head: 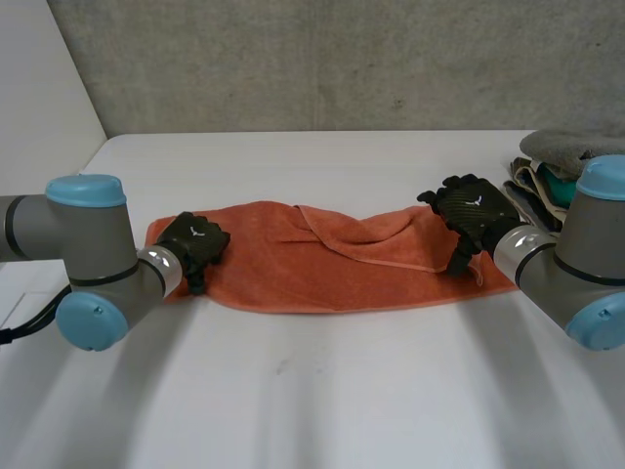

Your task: Fold the laundry.

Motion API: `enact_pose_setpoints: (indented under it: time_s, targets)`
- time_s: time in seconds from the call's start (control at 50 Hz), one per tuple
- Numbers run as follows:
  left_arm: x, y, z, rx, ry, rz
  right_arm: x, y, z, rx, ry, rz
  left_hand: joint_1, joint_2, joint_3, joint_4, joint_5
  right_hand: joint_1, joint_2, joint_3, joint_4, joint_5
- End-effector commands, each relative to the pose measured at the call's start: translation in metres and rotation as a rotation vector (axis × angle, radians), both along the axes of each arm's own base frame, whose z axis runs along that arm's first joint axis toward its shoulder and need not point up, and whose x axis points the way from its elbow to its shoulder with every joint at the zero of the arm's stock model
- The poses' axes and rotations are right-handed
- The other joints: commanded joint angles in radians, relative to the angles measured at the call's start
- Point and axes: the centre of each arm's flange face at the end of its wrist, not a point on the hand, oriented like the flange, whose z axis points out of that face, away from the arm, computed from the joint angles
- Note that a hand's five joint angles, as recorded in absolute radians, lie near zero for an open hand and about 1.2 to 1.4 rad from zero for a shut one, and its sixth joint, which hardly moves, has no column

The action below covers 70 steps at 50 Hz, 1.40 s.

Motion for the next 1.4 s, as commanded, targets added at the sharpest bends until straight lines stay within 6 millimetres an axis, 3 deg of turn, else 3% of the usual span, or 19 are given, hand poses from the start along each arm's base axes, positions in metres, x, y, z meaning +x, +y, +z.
enact_pose_setpoints:
  time_s: [0.02,0.04,0.18,0.34,0.42,0.5,0.56,0.6,0.62,0.68,0.72,0.78,0.82,0.96,1.16,1.26,1.32,1.36,1.4]
  targets:
    - [0.001,-0.003,-0.002,0.001,0.000,0.002,0.000,0.000,0.000,0.000,0.000,0.001,0.485,0.486,0.489,0.490,0.502,-0.050,-0.267,-0.036,-0.034,-0.043]
    - [0.001,-0.004,0.000,-0.005,0.002,0.004,0.001,0.001,0.000,-0.001,0.002,0.003,0.654,0.656,0.658,0.660,0.672,-0.050,-0.267,-0.036,-0.034,-0.043]
    - [0.002,0.004,0.022,-0.006,0.014,0.003,-0.001,-0.001,0.007,-0.009,-0.006,-0.009,0.656,0.658,0.660,0.662,0.673,-0.050,-0.267,-0.036,-0.034,-0.043]
    - [0.015,0.033,0.086,-0.010,0.078,0.021,-0.011,0.005,0.039,0.020,0.014,-0.032,0.656,0.658,0.660,0.662,0.673,-0.050,-0.267,-0.036,-0.034,-0.043]
    - [0.023,0.045,0.126,-0.087,0.150,0.044,-0.028,0.009,0.052,0.116,0.067,-0.083,0.656,0.658,0.660,0.662,0.673,-0.050,-0.267,-0.036,-0.034,-0.043]
    - [0.024,0.053,0.141,-0.110,0.187,0.035,-0.041,0.014,0.055,0.214,0.089,-0.123,0.656,0.658,0.660,0.662,0.673,-0.030,-0.247,-0.016,-0.014,-0.023]
    - [0.021,0.058,0.135,-0.078,0.188,0.006,-0.045,0.018,0.049,0.264,0.084,-0.134,0.642,0.643,0.646,0.647,0.659,0.204,-0.013,0.218,0.219,0.211]
    - [0.018,0.060,0.129,-0.058,0.180,-0.011,-0.046,0.018,0.043,0.269,0.080,-0.139,0.288,0.290,0.292,0.294,0.306,0.384,0.167,0.398,0.399,0.391]
    - [0.017,0.062,0.120,-0.032,0.165,-0.019,-0.048,0.019,0.037,0.268,0.079,-0.144,-0.013,-0.011,-0.009,-0.007,0.004,0.504,0.287,0.518,0.519,0.511]
    - [0.018,0.062,0.094,0.037,0.119,-0.018,-0.050,0.018,0.025,0.252,0.075,-0.152,-0.066,-0.064,-0.062,-0.060,-0.049,0.599,0.382,0.613,0.614,0.606]
    - [0.019,0.061,0.082,0.061,0.097,-0.021,-0.051,0.019,0.020,0.244,0.079,-0.154,-0.115,-0.114,-0.111,-0.110,-0.098,0.596,0.379,0.610,0.611,0.603]
    - [0.017,0.060,0.061,0.097,0.064,-0.036,-0.052,0.020,0.009,0.241,0.079,-0.159,-0.379,-0.378,-0.376,-0.374,-0.362,0.517,0.301,0.531,0.533,0.524]
    - [0.015,0.057,0.049,0.104,0.051,-0.040,-0.052,0.020,0.003,0.233,0.072,-0.165,-0.444,-0.443,-0.440,-0.439,-0.427,0.260,0.044,0.274,0.276,0.267]
    - [0.012,0.042,0.027,0.076,0.028,-0.043,-0.045,0.011,-0.004,0.171,-0.041,-0.196,-0.494,-0.493,-0.491,-0.489,-0.477,0.188,-0.029,0.202,0.203,0.195]
    - [0.019,0.036,0.047,0.023,0.058,0.005,-0.020,0.004,-0.015,0.111,-0.112,-0.233,-0.494,-0.493,-0.491,-0.489,-0.477,0.191,-0.026,0.205,0.206,0.198]
    - [0.022,0.032,0.062,-0.002,0.123,0.037,-0.001,-0.005,-0.035,0.101,-0.085,-0.234,-0.518,-0.516,-0.514,-0.512,-0.501,0.258,0.041,0.272,0.274,0.265]
    - [0.022,0.028,0.072,-0.022,0.159,0.050,-0.001,-0.017,-0.036,0.065,-0.059,-0.285,-0.566,-0.564,-0.562,-0.560,-0.548,0.629,0.413,0.643,0.645,0.637]
    - [0.022,0.026,0.077,-0.034,0.181,0.054,-0.003,-0.025,-0.030,0.029,-0.043,-0.331,-0.566,-0.564,-0.562,-0.560,-0.548,1.169,0.953,1.183,1.185,1.177]
    - [0.020,0.023,0.081,-0.043,0.196,0.054,-0.004,-0.026,-0.023,0.007,-0.043,-0.354,-0.566,-0.564,-0.562,-0.560,-0.548,1.172,0.955,1.186,1.187,1.179]
